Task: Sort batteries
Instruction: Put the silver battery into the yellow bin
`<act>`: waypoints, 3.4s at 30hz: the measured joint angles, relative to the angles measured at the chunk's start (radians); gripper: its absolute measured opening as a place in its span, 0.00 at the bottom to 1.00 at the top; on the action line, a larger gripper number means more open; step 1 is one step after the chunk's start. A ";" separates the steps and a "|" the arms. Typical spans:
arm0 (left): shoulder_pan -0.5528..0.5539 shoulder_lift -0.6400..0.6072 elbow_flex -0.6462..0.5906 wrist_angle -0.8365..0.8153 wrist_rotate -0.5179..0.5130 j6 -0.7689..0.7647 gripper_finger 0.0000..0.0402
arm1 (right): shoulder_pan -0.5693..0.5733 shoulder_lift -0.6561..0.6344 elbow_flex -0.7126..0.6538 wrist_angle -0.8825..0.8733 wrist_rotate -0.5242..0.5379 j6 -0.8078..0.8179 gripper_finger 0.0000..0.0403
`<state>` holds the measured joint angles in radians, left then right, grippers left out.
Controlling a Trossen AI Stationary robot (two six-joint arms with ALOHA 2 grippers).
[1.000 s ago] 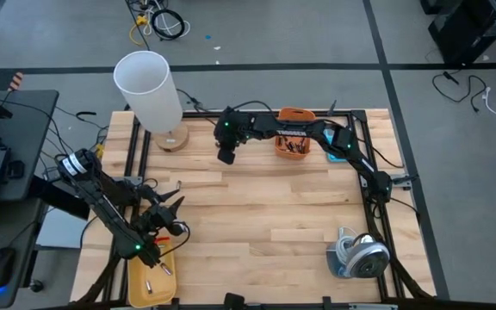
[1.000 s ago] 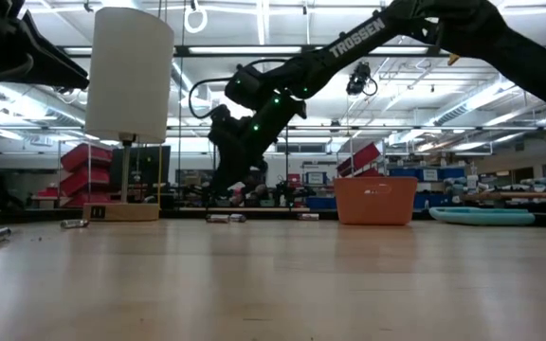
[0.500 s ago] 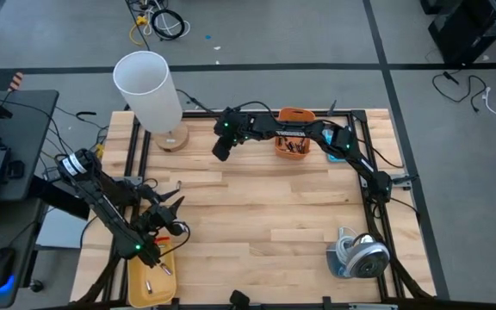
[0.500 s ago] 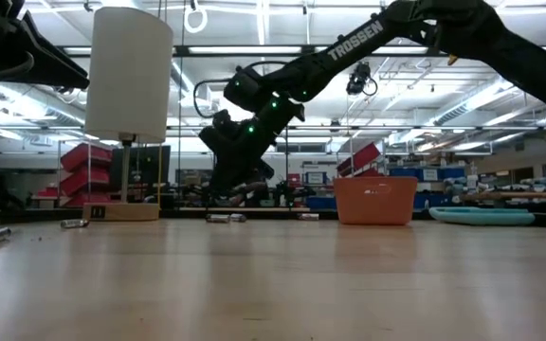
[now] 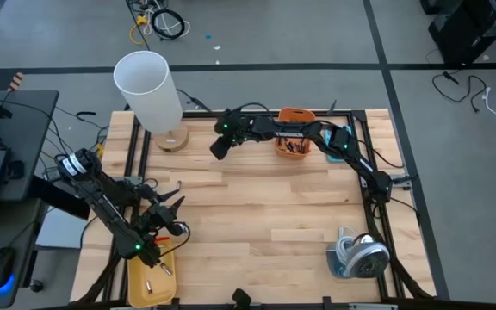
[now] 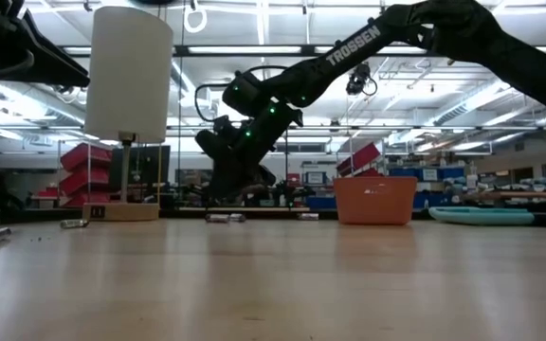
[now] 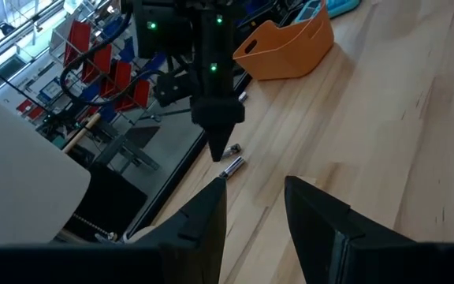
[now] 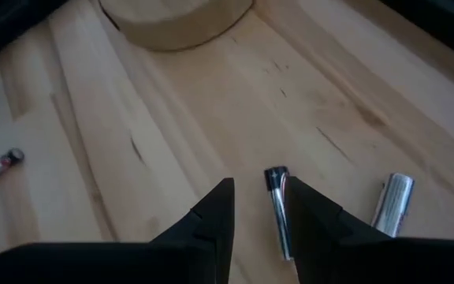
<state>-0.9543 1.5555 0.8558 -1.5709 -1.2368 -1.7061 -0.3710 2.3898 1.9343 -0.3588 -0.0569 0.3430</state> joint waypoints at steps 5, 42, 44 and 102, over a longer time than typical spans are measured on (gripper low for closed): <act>0.000 0.000 0.000 0.000 -0.028 0.000 0.33 | -0.005 0.000 0.010 0.002 -0.011 0.021 0.24; 0.266 0.000 0.184 0.000 -0.126 0.160 0.00 | -0.134 -0.173 0.011 -0.274 -0.091 -0.376 0.00; 0.276 0.000 0.219 0.001 -0.022 0.170 0.00 | -0.139 -0.189 0.011 -0.291 -0.091 -0.399 0.00; 0.959 -0.513 -0.198 0.394 1.225 1.348 0.00 | -0.080 -0.674 -0.315 -0.220 -0.102 -0.526 0.00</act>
<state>0.0043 1.0424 0.6574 -1.1771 -0.0114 -0.3584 -0.4511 1.7153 1.6188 -0.5788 -0.1593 -0.1825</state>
